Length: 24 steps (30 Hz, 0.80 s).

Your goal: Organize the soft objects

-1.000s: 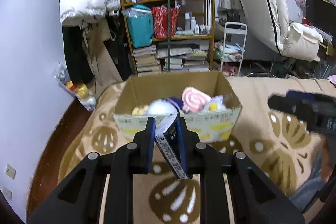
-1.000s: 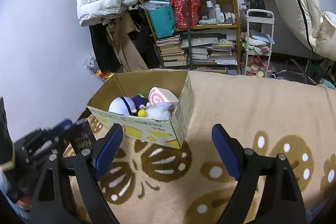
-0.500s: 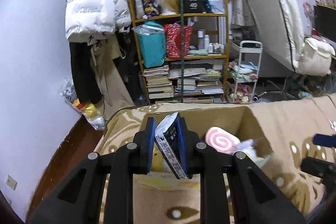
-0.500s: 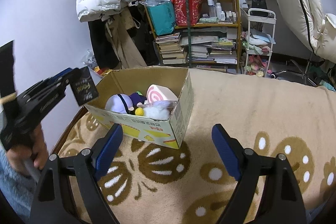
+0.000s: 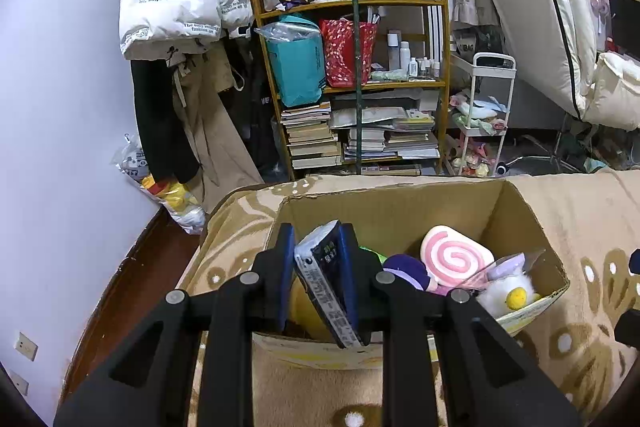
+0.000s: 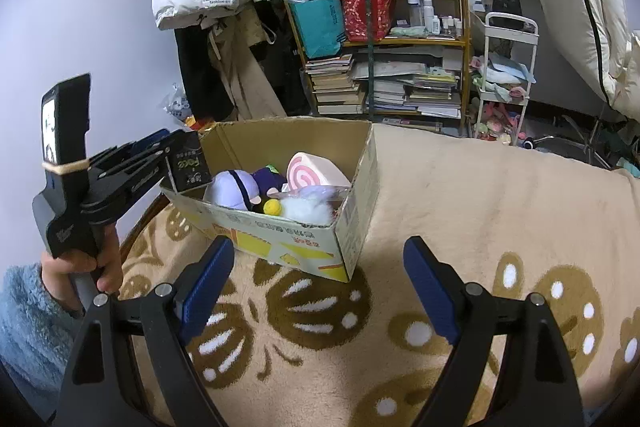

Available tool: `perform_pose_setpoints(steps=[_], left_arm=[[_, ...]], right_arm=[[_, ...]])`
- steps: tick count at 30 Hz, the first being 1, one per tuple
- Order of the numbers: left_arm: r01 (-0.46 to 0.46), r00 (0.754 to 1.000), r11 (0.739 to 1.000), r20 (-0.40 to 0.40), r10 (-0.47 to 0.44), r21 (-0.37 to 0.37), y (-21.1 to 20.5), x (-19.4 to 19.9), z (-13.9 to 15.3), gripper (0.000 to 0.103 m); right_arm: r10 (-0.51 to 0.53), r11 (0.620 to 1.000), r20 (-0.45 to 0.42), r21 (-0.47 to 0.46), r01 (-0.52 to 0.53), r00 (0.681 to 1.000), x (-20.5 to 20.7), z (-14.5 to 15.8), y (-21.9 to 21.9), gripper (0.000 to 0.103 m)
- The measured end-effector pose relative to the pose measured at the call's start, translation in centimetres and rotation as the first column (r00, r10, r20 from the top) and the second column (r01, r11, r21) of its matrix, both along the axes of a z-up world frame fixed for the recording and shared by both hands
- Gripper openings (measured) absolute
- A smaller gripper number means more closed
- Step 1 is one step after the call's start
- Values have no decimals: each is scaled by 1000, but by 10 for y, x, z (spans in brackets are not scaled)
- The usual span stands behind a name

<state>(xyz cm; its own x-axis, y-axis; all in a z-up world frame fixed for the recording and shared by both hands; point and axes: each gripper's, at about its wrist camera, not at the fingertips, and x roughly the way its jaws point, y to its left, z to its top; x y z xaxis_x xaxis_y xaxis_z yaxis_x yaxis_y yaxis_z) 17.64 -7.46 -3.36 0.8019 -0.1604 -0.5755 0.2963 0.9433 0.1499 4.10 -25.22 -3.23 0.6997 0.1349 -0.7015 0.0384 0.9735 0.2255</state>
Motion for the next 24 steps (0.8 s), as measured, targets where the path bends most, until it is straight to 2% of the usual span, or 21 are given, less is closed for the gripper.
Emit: perform_pose_setpoints(steps=[5, 8, 10, 12, 14, 17, 19, 20, 21, 24], left_arm=[[-8, 1000, 1000, -17, 8, -3, 3, 4, -3, 27], [-21, 999, 1000, -48, 20, -22, 8, 5, -4, 42], [-18, 998, 999, -61, 16, -32, 10, 6, -3, 46], [-26, 999, 999, -49, 24, -38, 12, 3, 1, 57], [-30, 999, 999, -25, 29, -40, 13, -3, 7, 64], [-31, 999, 999, -22, 31, -14, 13, -9, 12, 69], [-32, 999, 999, -5, 32, 12, 13, -17, 17, 76], [-32, 999, 999, 13, 31, 26, 14, -23, 20, 83], [-34, 999, 999, 23, 34, 35, 15, -27, 23, 87], [-50, 998, 997, 31, 48, 58, 21, -38, 35, 87]], right_arm=[[-3, 1000, -11, 5, 3, 1000, 4, -3, -1, 91], [-10, 1000, -6, 2, 10, 1000, 3, -3, -1, 91], [-17, 1000, -3, 2, 17, 1000, 2, -3, -2, 91], [-21, 1000, 9, -5, 21, 1000, -2, 0, -1, 91], [-28, 999, 19, -15, 28, 999, -4, 3, -1, 91], [-42, 999, 43, -13, 43, 998, -10, 9, -3, 91], [-54, 998, 67, -14, 55, 996, -14, 15, -4, 91], [-61, 998, 86, -20, 63, 994, -17, 20, -4, 91], [-66, 997, 97, -26, 69, 993, -20, 23, -3, 91], [-70, 996, 140, -43, 76, 988, -29, 35, 0, 91]])
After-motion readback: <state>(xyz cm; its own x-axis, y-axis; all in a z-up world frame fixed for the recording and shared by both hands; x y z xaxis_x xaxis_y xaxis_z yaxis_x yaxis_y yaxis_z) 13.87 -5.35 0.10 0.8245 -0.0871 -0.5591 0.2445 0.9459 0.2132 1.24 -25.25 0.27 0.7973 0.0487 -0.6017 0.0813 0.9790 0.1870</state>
